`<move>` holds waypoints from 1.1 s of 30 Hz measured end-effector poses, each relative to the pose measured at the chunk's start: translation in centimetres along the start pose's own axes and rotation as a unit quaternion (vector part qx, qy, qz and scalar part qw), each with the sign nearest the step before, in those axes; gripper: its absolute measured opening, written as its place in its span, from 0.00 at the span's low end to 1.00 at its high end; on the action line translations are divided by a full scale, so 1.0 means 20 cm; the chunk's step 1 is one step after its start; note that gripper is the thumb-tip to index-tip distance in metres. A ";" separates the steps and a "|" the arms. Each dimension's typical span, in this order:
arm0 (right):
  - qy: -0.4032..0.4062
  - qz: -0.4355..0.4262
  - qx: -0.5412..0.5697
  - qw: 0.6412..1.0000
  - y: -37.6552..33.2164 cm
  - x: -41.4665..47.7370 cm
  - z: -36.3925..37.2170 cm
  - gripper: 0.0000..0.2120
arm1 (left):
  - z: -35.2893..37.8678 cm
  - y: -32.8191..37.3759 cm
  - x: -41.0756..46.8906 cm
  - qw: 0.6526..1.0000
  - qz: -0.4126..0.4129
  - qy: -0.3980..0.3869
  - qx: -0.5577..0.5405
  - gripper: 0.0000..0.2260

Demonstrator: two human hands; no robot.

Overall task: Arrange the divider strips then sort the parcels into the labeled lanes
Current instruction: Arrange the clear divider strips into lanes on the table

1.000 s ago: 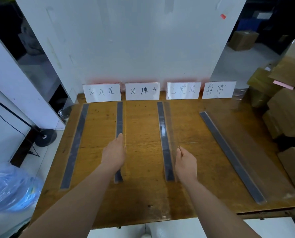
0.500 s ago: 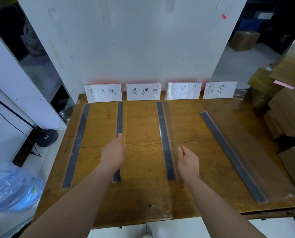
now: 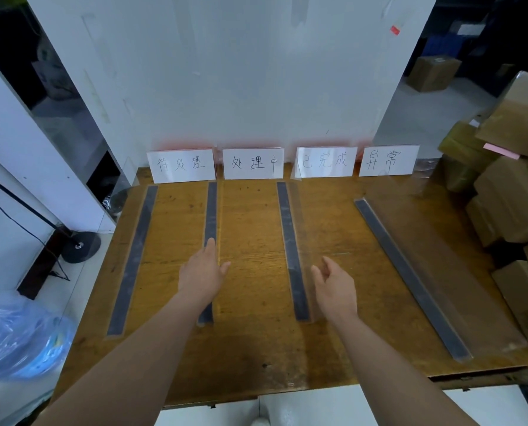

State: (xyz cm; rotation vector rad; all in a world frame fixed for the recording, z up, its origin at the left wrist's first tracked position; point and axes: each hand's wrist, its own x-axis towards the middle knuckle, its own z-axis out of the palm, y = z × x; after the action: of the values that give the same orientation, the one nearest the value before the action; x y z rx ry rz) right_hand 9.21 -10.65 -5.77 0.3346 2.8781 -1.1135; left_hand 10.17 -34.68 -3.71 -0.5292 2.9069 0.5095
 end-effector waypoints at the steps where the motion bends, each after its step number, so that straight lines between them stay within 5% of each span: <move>1: -0.001 0.000 0.002 1.000 0.00 0.00 0.00 0.17 | 0.00 0.00 0.00 1.000 -0.001 -0.001 0.000 0.27; 25: 0.002 -0.028 -0.002 1.000 -0.03 0.04 -0.10 0.25 | -0.06 0.05 0.03 0.998 0.015 0.057 0.026 0.32; 33: 0.038 -0.040 -0.001 0.998 -0.01 0.08 -0.25 0.25 | -0.10 0.28 0.02 0.992 0.096 0.087 0.010 0.30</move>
State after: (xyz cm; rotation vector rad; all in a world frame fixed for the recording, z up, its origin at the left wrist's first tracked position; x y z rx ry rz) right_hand 7.74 -7.16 -2.15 0.2691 2.9831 -1.1340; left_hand 7.52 -30.67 -0.22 -0.3065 3.1463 0.4805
